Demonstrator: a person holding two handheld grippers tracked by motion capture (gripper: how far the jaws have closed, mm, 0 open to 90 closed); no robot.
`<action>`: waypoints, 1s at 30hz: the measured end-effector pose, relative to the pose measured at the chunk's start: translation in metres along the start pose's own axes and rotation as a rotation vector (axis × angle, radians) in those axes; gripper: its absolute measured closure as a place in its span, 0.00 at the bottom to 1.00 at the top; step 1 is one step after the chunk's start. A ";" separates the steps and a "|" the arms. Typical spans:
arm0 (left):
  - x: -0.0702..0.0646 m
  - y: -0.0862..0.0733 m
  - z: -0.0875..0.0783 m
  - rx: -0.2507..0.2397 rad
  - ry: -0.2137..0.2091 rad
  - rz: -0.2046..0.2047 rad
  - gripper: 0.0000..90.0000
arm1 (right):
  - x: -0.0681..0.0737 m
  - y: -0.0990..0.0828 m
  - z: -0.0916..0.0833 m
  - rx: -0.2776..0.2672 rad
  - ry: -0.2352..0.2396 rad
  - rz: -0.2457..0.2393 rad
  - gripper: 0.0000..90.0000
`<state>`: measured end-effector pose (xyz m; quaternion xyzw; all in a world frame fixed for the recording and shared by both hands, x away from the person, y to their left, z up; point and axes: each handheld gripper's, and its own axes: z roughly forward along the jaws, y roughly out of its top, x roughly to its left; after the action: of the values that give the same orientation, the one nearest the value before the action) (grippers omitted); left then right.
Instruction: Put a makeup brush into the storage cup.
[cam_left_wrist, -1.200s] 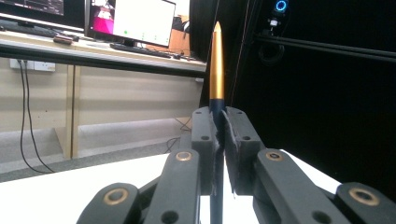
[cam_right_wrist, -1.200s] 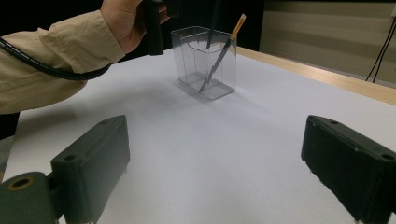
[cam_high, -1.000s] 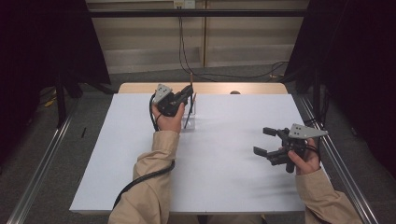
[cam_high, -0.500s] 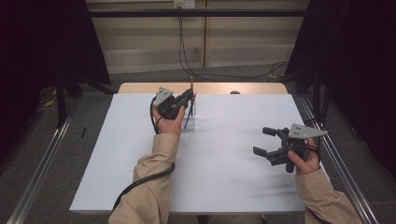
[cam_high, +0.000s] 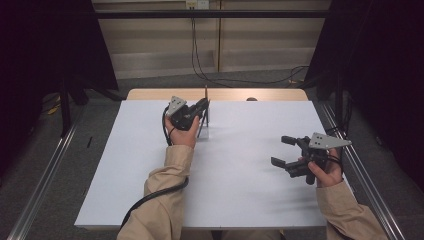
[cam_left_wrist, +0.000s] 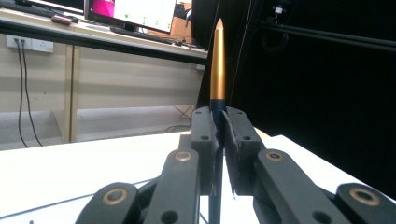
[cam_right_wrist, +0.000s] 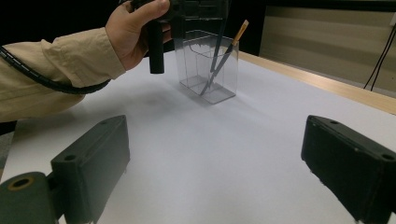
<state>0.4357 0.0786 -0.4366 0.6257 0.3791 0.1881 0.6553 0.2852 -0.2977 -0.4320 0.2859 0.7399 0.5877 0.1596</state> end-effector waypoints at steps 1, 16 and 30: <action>0.000 -0.001 0.000 0.009 0.003 0.011 0.92 | 0.000 0.000 0.000 0.000 0.002 0.000 0.08; 0.003 -0.011 -0.002 0.044 0.002 -0.002 0.92 | 0.000 0.001 0.001 0.001 0.008 -0.008 0.08; 0.000 -0.003 -0.006 0.032 -0.035 0.006 0.52 | 0.001 0.001 0.001 0.000 0.009 -0.013 0.08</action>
<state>0.4310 0.0819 -0.4386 0.6405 0.3687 0.1729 0.6511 0.2852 -0.2962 -0.4312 0.2784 0.7425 0.5879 0.1600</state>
